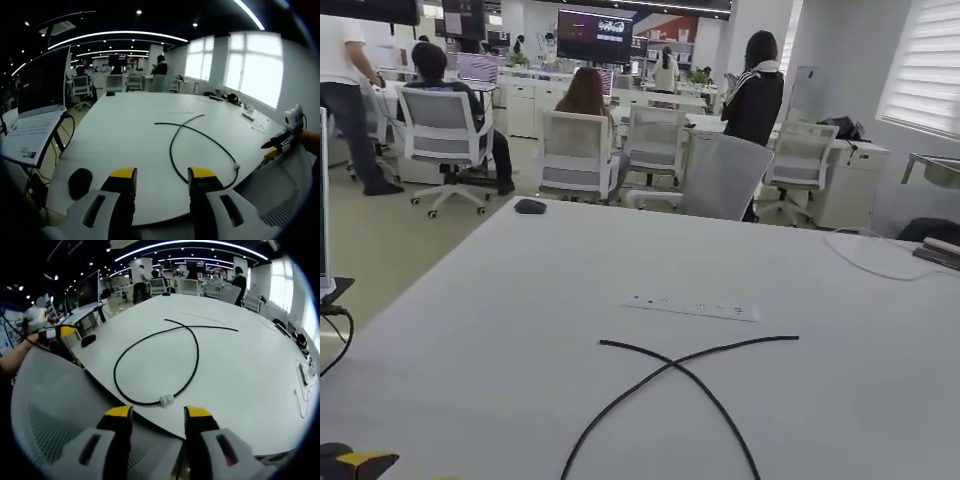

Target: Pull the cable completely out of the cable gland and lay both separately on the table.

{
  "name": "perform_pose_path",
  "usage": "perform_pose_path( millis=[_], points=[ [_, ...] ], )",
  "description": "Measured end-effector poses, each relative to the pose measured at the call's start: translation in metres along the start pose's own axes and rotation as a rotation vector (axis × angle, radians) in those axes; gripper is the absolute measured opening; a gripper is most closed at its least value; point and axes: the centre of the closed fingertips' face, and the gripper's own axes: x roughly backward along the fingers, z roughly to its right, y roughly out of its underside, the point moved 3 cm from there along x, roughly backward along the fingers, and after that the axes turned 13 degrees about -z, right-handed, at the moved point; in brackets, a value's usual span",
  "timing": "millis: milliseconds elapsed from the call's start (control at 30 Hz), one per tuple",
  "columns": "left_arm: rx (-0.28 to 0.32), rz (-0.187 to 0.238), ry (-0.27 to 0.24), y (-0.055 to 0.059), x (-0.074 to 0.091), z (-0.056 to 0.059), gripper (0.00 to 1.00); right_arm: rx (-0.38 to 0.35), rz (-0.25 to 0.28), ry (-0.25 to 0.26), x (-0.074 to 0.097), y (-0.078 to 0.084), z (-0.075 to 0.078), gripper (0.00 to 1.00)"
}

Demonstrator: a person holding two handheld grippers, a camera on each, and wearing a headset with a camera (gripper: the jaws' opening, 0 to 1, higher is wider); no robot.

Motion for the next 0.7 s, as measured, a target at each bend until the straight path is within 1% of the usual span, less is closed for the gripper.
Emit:
perform_pose_path(
  millis=[67, 233, 367, 400, 467, 500, 567, 667, 700],
  points=[
    [-0.013, -0.01, 0.007, 0.001, 0.0, 0.002, 0.42, -0.01, 0.012, -0.002, 0.002, -0.002, 0.002, 0.41],
    [-0.016, -0.015, 0.006, 0.0, 0.002, 0.002, 0.41, -0.011, 0.017, 0.007, 0.003, -0.003, 0.004, 0.4],
    [-0.034, -0.027, 0.01, 0.0, 0.003, 0.005, 0.41, -0.012, 0.02, 0.013, 0.004, -0.003, 0.005, 0.4],
    [-0.051, -0.035, 0.019, -0.001, 0.003, 0.008, 0.41, -0.017, 0.023, 0.013, 0.004, -0.003, 0.006, 0.4],
    [-0.068, -0.041, 0.023, -0.003, 0.003, 0.01, 0.39, -0.025, 0.026, 0.015, 0.005, -0.003, 0.007, 0.4],
    [-0.088, -0.043, 0.03, -0.006, 0.004, 0.012, 0.38, -0.03, 0.028, 0.014, 0.005, -0.003, 0.007, 0.39],
    [-0.114, -0.055, 0.037, -0.007, 0.004, 0.015, 0.33, -0.038, 0.031, 0.007, 0.005, -0.002, 0.006, 0.39],
    [-0.159, -0.059, 0.023, -0.015, 0.004, 0.019, 0.36, -0.048, 0.032, 0.001, 0.006, 0.0, 0.007, 0.39],
    [-0.183, -0.064, 0.02, -0.018, 0.005, 0.022, 0.36, -0.05, 0.032, 0.002, 0.007, 0.001, 0.007, 0.39]
  ],
)
